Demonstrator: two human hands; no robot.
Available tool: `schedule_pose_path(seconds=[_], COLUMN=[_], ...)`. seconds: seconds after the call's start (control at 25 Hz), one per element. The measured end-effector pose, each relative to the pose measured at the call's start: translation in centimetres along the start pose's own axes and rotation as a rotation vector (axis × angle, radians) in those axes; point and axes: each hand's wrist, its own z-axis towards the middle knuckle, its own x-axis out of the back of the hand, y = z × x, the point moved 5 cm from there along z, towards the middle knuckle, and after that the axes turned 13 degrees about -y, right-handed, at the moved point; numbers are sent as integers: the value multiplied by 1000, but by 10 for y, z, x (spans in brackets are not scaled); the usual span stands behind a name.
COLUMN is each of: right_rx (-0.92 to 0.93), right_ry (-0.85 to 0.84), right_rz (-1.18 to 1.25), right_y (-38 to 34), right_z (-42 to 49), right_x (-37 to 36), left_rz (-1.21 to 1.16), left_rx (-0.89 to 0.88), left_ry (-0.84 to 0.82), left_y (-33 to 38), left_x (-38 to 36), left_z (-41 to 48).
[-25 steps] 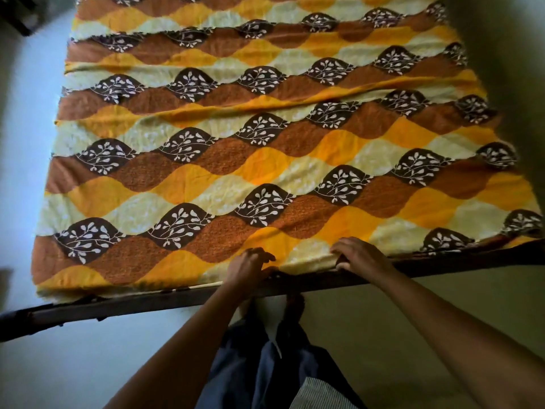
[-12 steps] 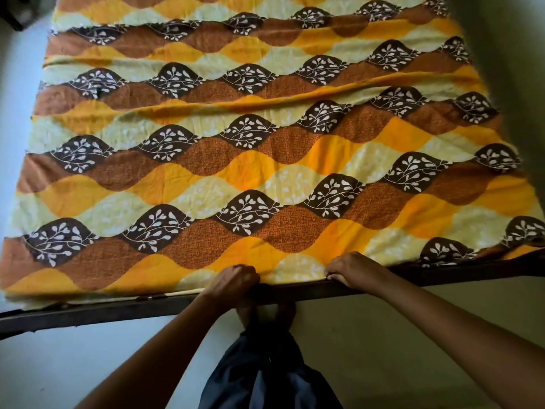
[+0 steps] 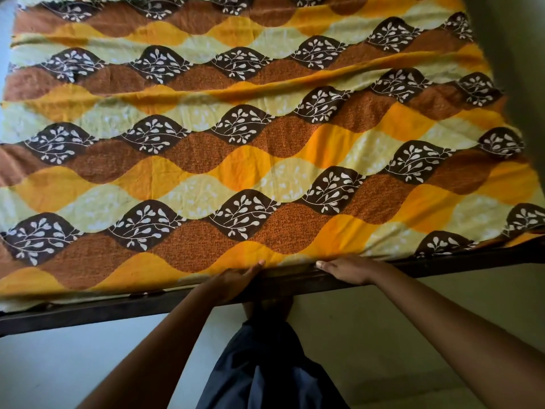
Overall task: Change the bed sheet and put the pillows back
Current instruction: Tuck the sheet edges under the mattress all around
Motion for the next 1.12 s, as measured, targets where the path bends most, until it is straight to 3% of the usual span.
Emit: schedule_pose_path(seconds=[0.08,0.2,0.36,0.6,0.72,0.88,1.0,1.12], right_rx=[-13,33,294,277,243,186,197,190], right_ry=[31,373,777,1011,1045,927,877,829], right_rz=[-6,-9,367,417,299,-57,-373,-504], right_y=[-3,-7,-10,48,103,200,249,278], right_z=[2,-12,-53,-102,-122,-145,-151,-141], right_x=[-1,-3,-17,-5,17,43,63,75], left_rz=[56,-18,-162,-203,-153,-121,-106,-16], left_rx=[-50,-122,-193,-342,-368,-315,-311,-319], left_ry=[42,86,370,457,459,459,554,624], left_y=[-1,-2,19,115,162,245,293,333], left_x=[-3,-5,2,16,18,4,-1,0], left_z=[5,-4,-43,-35,0,48,76,104])
